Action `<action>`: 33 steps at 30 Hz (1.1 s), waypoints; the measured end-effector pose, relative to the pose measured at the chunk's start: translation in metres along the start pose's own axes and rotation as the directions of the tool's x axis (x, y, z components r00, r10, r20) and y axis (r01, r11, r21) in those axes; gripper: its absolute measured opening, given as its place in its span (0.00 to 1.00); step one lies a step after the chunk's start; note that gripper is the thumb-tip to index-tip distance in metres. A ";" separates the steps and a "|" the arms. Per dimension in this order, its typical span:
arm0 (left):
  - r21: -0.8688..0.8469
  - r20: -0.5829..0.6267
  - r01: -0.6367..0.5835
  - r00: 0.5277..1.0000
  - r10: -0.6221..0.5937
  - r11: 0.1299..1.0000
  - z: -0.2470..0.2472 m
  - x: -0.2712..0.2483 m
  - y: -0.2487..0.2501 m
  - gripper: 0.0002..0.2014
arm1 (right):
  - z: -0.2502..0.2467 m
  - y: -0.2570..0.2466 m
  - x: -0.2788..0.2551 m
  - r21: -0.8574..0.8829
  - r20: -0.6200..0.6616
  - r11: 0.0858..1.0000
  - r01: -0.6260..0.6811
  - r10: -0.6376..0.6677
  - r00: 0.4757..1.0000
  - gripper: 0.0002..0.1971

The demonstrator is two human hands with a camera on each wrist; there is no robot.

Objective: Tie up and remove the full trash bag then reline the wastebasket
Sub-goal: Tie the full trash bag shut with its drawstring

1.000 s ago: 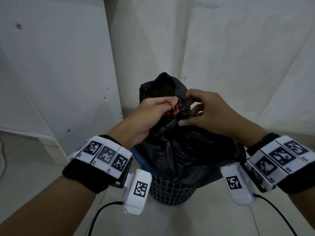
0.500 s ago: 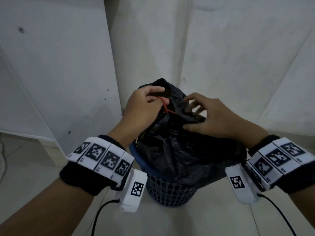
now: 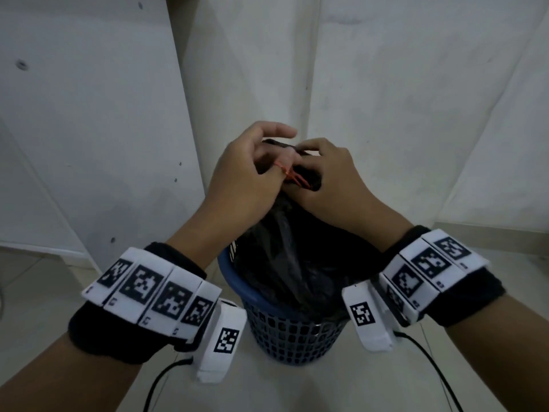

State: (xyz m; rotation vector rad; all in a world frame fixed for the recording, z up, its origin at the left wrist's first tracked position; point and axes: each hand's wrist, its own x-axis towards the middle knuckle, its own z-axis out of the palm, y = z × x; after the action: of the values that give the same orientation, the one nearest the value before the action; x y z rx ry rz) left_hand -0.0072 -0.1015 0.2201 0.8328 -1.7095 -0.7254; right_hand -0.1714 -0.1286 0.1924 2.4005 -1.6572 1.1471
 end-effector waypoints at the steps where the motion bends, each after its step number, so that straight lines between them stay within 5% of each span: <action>1: -0.003 -0.023 0.006 1.000 -0.006 1.000 -0.005 0.001 0.001 0.11 | 0.001 0.007 -0.001 -0.055 0.023 0.998 -0.018 0.020 1.000 0.23; 5: -0.196 -0.164 0.132 0.972 -0.165 0.972 -0.029 0.011 0.003 0.19 | -0.004 0.033 -0.011 -0.098 0.100 0.992 -0.077 0.087 0.991 0.27; 9: -0.187 -0.089 0.290 0.946 -0.311 0.938 -0.036 0.007 -0.005 0.19 | -0.012 0.038 -0.013 -0.134 0.117 0.985 -0.105 0.121 0.986 0.33; 13: -0.130 0.030 0.290 0.957 -0.288 0.948 -0.039 0.001 -0.007 0.16 | -0.017 0.028 -0.004 -0.076 0.191 0.996 0.041 -0.026 0.981 0.42; 17: -0.047 0.163 0.279 0.949 -0.268 0.959 -0.051 0.001 0.002 0.15 | -0.018 0.021 -0.003 0.063 0.269 0.994 -0.085 0.065 0.961 0.30; 22: -0.108 0.119 0.279 0.957 -0.266 0.954 -0.055 0.002 0.009 0.09 | -0.012 0.013 -0.008 0.089 0.242 0.989 -0.121 0.097 0.965 0.11; 30: -0.600 0.174 0.430 0.893 -0.415 0.674 -0.043 0.002 0.010 0.15 | 0.003 0.008 -0.006 -0.136 0.127 0.990 -0.035 0.052 0.991 0.12; 33: -0.514 0.078 0.372 0.918 -0.389 0.773 -0.042 0.003 0.011 0.15 | 0.001 0.013 -0.008 -0.223 0.116 0.975 -0.020 0.047 0.992 0.10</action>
State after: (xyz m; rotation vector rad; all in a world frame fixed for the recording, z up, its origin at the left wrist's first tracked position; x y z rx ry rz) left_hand 0.0308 -0.1006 0.2419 0.7983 -1.2177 -1.3756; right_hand -0.1827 -0.1278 0.1822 2.3513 -1.7601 0.7844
